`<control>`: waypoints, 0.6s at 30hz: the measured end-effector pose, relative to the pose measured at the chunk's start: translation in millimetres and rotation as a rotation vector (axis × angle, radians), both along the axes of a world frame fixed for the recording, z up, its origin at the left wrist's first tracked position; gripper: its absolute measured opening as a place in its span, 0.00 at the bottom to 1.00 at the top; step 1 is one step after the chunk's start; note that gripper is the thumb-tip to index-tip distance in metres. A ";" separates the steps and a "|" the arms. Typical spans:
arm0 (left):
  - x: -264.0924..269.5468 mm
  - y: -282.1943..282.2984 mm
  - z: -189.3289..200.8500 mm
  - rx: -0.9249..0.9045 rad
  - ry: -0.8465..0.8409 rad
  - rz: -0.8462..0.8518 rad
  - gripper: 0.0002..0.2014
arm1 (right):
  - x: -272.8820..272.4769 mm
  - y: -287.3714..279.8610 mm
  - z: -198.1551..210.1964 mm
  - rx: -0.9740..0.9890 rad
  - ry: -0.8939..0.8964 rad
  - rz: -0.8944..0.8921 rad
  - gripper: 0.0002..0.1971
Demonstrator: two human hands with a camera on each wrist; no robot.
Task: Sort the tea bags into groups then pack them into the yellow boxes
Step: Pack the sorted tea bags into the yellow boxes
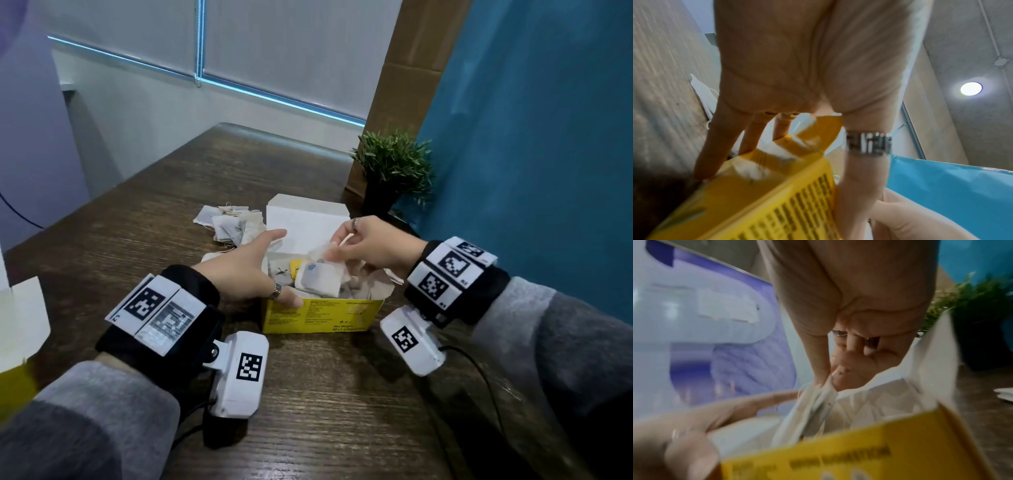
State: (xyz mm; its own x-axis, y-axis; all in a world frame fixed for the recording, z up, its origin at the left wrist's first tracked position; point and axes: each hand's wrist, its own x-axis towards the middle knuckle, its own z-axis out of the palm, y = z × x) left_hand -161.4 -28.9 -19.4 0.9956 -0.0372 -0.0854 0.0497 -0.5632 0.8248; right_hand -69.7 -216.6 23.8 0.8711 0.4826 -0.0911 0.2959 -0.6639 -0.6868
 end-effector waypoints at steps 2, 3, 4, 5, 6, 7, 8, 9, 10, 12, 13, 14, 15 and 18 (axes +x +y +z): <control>-0.3 0.5 -0.1 0.005 0.000 0.002 0.55 | 3.7 -10.2 6.1 -0.012 0.030 -0.010 0.10; -0.5 0.7 -0.1 0.015 0.000 0.002 0.55 | 4.4 -14.5 7.7 -0.090 0.008 0.012 0.09; -0.7 0.4 0.3 0.027 -0.001 0.000 0.55 | 4.2 -17.9 7.7 -0.218 -0.045 0.051 0.09; -0.5 0.4 0.2 0.031 0.002 -0.001 0.55 | 3.3 -20.2 6.4 -0.365 -0.123 0.099 0.08; -0.4 0.3 0.4 0.024 0.007 -0.001 0.55 | 3.3 -21.3 4.7 -0.492 -0.208 0.139 0.06; -0.2 0.6 0.1 0.009 0.013 0.000 0.55 | 3.2 -22.2 3.6 -0.556 -0.279 0.163 0.04; -0.4 0.4 0.2 -0.002 0.015 0.000 0.55 | 5.2 -23.7 4.2 -0.553 -0.319 0.165 0.03; 0.0 0.7 0.3 -0.006 0.016 -0.001 0.55 | 9.8 -26.2 6.6 -0.477 -0.322 0.132 0.02; 0.4 0.8 0.4 -0.002 0.017 -0.003 0.55 | 17.3 -29.7 10.6 -0.347 -0.294 0.061 0.02; 1.0 1.3 1.2 0.012 0.021 -0.003 0.55 | 37.8 -40.2 19.2 -0.091 -0.231 -0.127 0.05; 1.0 1.6 1.5 0.018 0.024 0.000 0.55 | 49.7 -46.4 20.0 -0.035 -0.208 -0.207 0.06; 0.7 1.8 1.7 0.021 0.024 0.002 0.55 | 62.1 -53.1 16.9 -0.057 -0.200 -0.260 0.06; 0.3 2.1 1.5 0.020 0.026 0.004 0.55 | 73.4 -59.2 10.6 -0.153 -0.209 -0.285 0.05; -0.7 1.6 2.8 0.011 0.021 -0.001 0.54 | 105.1 -77.6 -20.7 -0.556 -0.149 -0.281 0.11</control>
State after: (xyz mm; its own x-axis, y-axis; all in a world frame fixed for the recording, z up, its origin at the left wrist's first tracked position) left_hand -162.1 -27.3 -16.6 0.9936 -0.0371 -0.1064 0.0661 -0.5726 0.8171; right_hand 35.4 -294.2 3.0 0.9802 0.1491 -0.1304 0.1241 -0.9753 -0.1828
